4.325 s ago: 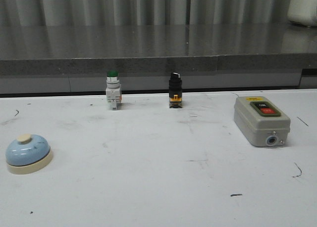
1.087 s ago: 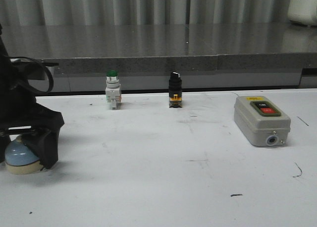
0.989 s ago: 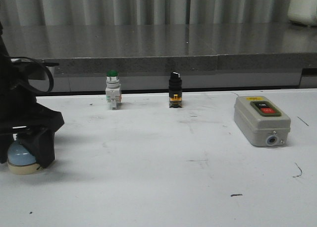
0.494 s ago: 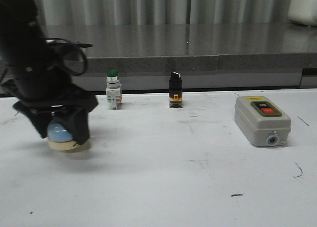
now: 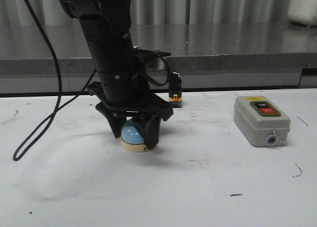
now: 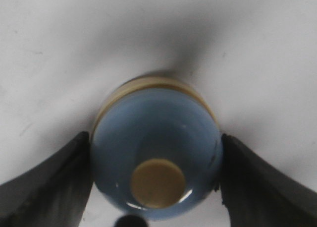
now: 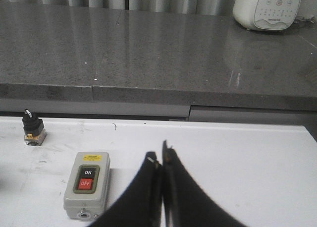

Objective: Place and press bell with both arms
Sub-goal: 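Carry the bell with the left gripper toward the table center and set it down, then open the left gripper and lift it away from the bell, then move the right gripper over the top of the bell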

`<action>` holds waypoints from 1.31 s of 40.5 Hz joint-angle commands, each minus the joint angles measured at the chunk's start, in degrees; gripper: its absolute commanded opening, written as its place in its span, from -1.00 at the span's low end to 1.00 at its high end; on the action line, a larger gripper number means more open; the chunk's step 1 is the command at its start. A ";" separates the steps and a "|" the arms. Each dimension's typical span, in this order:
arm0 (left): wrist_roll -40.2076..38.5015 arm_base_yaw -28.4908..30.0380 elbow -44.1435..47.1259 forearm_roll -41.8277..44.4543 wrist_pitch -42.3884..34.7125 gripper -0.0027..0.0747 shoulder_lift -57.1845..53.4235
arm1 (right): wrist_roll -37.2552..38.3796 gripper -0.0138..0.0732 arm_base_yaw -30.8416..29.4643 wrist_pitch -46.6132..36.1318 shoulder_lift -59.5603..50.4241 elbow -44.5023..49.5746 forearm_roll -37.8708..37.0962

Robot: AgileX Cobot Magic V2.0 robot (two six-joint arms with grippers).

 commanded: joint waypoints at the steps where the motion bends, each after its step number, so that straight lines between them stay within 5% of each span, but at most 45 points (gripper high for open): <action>1: -0.17 -0.24 -1.71 0.03 -0.38 0.25 -2.94 | 0.09 -0.68 -0.28 -5.02 0.77 -2.23 -0.18; 7: -0.17 -0.32 -1.71 -0.51 -1.06 0.68 -3.41 | 0.09 -0.68 -0.28 -5.07 0.77 -2.23 -0.18; 24: 1.09 9.45 9.52 -0.77 -2.29 0.65 -18.57 | 0.09 -0.68 -0.28 -5.93 0.77 -2.23 -0.18; 36: 1.09 22.98 29.00 -4.63 -8.91 0.04 -37.68 | 0.09 -0.68 -0.28 -5.62 0.82 -2.23 -0.18; 53: 1.09 29.46 48.52 -6.45 -15.36 -0.66 -66.52 | 0.09 -0.68 -0.28 -5.27 0.82 -2.23 -0.18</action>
